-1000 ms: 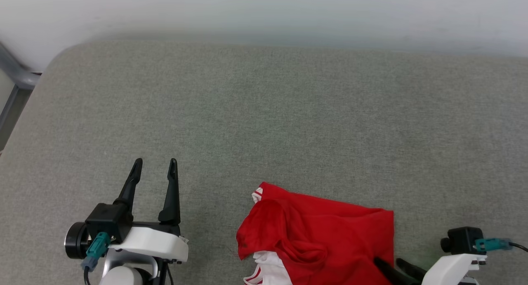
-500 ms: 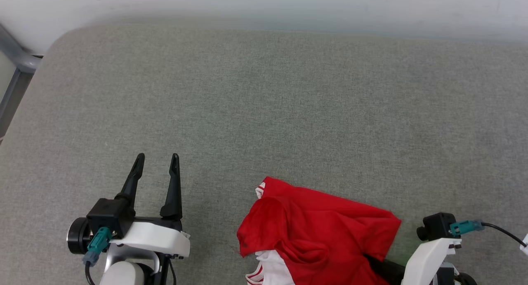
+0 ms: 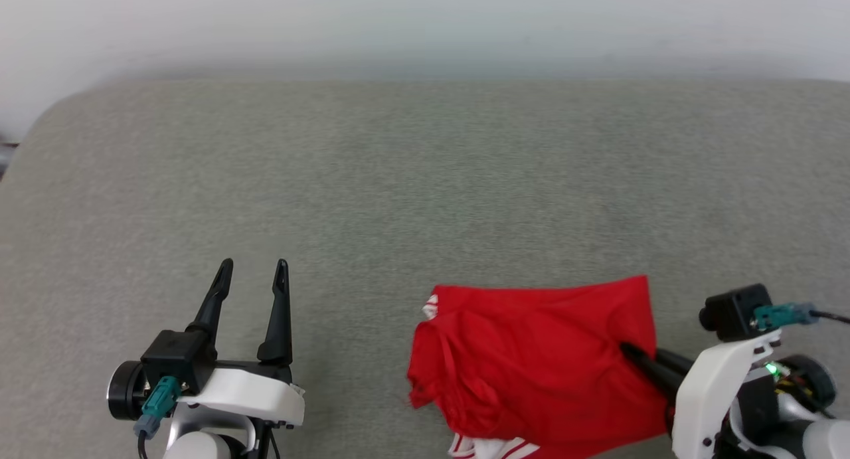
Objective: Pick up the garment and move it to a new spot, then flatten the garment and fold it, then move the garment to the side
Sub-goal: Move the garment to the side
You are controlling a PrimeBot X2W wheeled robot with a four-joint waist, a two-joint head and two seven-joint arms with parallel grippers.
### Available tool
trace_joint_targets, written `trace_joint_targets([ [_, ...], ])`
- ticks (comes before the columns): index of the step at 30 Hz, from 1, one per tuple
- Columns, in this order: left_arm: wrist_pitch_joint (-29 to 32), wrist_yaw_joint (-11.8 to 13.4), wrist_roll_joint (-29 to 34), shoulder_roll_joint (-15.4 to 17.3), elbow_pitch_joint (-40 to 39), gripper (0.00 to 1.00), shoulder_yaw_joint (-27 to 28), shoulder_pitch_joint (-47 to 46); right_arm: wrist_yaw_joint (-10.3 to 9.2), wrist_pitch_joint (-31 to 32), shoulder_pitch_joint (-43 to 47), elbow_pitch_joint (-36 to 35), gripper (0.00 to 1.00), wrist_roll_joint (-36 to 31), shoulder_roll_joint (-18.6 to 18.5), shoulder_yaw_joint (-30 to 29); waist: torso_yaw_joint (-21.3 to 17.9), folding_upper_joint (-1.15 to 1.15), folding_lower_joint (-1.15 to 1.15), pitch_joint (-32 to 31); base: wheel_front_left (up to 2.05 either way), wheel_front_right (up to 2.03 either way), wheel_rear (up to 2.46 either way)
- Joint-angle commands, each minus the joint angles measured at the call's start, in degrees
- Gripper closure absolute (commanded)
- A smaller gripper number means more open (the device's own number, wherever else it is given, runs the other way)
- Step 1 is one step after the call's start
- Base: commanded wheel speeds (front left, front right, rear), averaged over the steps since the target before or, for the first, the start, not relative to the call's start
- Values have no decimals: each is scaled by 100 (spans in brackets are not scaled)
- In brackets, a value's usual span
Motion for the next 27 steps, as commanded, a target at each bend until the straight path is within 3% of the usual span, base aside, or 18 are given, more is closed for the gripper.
trace_joint_targets([
  [1, -25, -27, 37, -28, -18, 0, -14, 43, -4, 70, -119, -190, 100, -179, -148, -22, -314, 0, 0, -52, 0, 0, 0],
  [9, -24, -71, 117, 21, -219, 0, -32, -89, -5, 412, -523, -652, 100, -738, -441, -204, -1532, 0, 0, 220, 0, 0, 0],
  [15, -15, -117, 236, 232, -322, 0, -110, -334, -5, 356, -958, -178, 100, -748, -356, -440, -2258, 0, 0, 664, 0, 0, 0],
  [21, 232, -179, 348, 488, -681, 0, -276, -716, -5, -129, -1747, 822, 100, -901, -428, -761, -2571, 0, 0, 1303, 0, 0, 0],
  [27, 628, -239, 451, 741, -1332, 0, -512, -1083, -5, -926, -2675, 2019, 100, -1240, -529, -1236, -2547, 0, 0, 1931, 0, 0, 0],
])
